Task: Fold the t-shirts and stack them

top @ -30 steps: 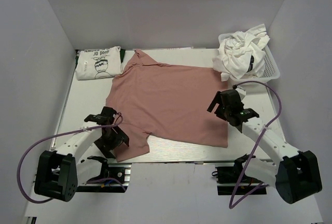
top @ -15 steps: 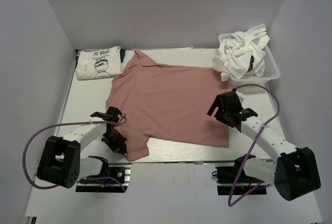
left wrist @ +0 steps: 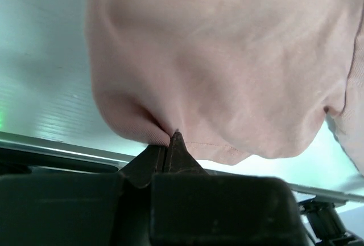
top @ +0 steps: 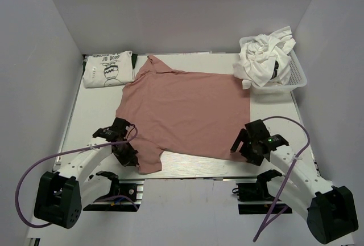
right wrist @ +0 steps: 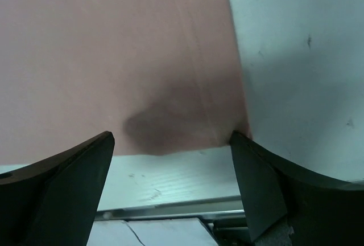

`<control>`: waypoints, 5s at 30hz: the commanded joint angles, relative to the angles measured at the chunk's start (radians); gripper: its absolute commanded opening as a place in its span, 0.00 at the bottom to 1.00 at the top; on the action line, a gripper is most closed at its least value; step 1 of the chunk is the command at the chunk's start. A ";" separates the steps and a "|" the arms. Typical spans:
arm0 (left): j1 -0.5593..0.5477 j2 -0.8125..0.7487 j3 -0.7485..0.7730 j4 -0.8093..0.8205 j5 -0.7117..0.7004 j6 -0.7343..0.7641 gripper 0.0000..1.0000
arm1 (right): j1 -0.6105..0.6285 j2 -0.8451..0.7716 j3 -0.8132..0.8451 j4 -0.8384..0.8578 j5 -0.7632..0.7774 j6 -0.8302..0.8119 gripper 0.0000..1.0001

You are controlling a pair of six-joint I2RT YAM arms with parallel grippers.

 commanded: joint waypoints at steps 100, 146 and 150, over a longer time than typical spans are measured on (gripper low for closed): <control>0.137 0.669 0.457 0.500 -0.154 0.266 1.00 | 0.019 0.760 0.402 0.582 -0.001 -0.244 0.90; -0.017 0.722 0.560 0.872 0.133 0.185 1.00 | 0.058 0.247 0.161 0.409 0.041 -0.276 0.90; -0.017 0.785 0.732 0.797 0.047 0.240 1.00 | 0.056 0.251 0.202 0.378 0.065 -0.290 0.90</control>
